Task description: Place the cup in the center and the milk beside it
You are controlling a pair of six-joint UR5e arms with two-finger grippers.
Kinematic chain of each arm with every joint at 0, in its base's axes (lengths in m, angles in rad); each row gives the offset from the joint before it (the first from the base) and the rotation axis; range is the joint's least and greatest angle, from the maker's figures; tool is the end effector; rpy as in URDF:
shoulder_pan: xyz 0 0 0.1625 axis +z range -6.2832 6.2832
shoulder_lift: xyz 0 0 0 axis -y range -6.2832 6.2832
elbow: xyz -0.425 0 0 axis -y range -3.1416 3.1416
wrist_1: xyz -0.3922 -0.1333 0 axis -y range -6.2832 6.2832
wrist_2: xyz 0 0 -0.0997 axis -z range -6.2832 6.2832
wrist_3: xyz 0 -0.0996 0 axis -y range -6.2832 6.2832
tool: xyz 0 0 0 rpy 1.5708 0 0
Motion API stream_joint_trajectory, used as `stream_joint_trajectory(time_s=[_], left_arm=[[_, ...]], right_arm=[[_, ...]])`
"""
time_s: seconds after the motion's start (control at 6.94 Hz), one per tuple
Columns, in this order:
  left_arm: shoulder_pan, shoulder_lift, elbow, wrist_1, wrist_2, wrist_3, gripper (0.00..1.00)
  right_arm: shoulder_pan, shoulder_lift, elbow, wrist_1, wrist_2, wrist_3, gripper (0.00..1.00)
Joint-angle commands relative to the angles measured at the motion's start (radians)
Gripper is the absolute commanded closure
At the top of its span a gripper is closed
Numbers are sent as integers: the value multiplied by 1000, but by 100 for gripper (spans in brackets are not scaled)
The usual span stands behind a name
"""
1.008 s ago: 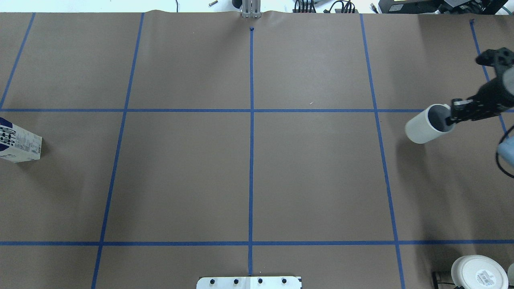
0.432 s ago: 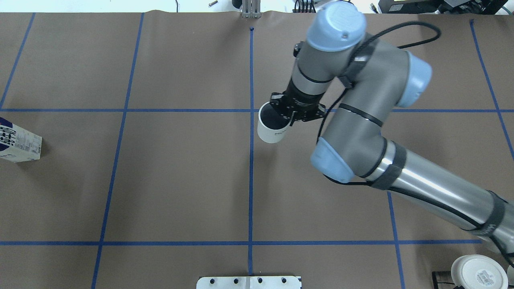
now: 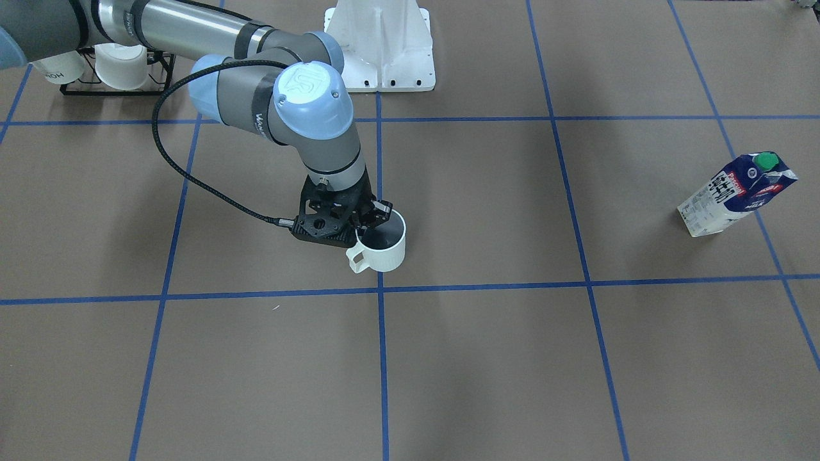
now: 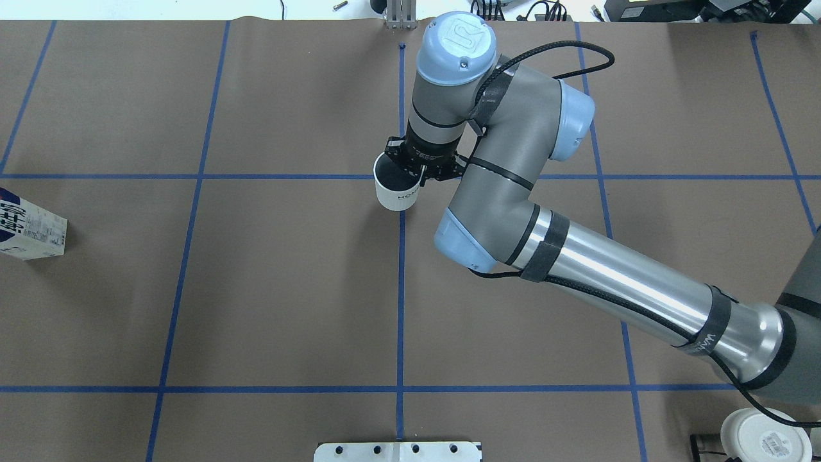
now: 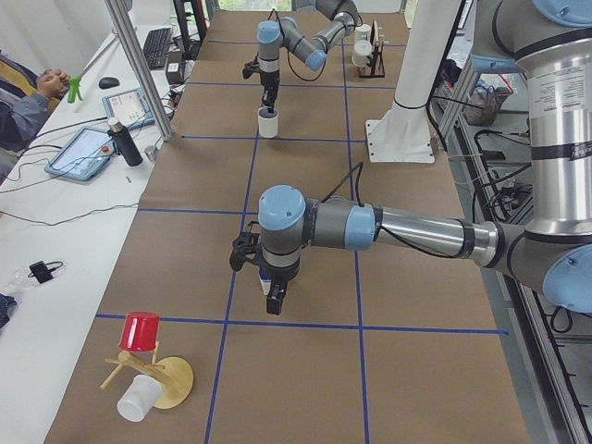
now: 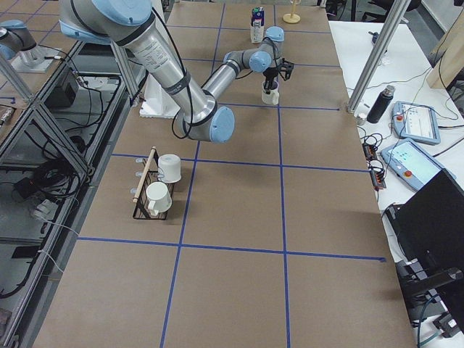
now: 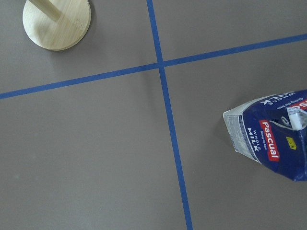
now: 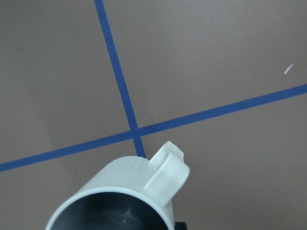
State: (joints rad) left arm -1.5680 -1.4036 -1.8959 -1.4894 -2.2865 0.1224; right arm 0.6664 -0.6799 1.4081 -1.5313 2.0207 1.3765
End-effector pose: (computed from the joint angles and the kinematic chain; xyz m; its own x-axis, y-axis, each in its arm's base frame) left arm -0.0668 -0.4219 0.5872 0.7485 0.1736 -0.6400 -0.0949 0.9832 0.1557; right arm -0.5396 -0.5388 0.1640 0.6166 0.2637 0.7418 -0.2040 0.9636 -0.1729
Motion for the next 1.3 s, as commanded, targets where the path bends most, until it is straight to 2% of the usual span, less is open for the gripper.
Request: stream_joint_trajectory(time_s=[0.0,0.43,0.58,0.72,1.01,1.15], left_arm=[[0,0,0,0,1,-3,2],[2,0,0,0,-2,-3,2],[5,-2,0,0,-4,-18,2],[16,-11,0,-3,-5,-106,2],[63,-14,-3,-110,-63,-311,2],[115,-35,-3,-179,-67,-461,2]], right_arm=[[-1,10,-38,17,-5,1,100],[-8,2,-40,17,-3,-11,100],[-8,2,-40,17,-3,-13,70],[-10,3,-40,14,-5,-8,1],[4,3,-3,4,12,-10,0],[48,-44,85,-57,68,-13,0]])
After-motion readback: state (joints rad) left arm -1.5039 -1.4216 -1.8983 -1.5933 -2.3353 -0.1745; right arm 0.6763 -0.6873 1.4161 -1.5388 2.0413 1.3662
